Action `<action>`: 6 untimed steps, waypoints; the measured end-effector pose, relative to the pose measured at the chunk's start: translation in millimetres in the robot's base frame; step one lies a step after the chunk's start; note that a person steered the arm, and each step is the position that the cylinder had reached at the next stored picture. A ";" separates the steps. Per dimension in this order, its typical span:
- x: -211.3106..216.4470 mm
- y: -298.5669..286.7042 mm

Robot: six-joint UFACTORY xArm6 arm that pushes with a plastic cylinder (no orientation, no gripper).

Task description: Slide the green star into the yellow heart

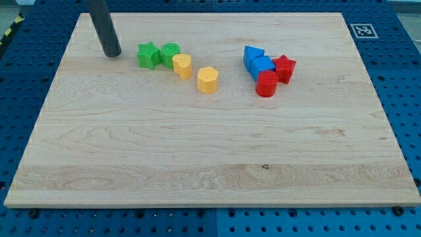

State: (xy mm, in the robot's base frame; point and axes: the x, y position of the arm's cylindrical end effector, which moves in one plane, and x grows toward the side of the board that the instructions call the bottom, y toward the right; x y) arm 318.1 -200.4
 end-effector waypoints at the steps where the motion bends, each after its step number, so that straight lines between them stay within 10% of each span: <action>1: 0.0 4.5; 6: 20.1 70.8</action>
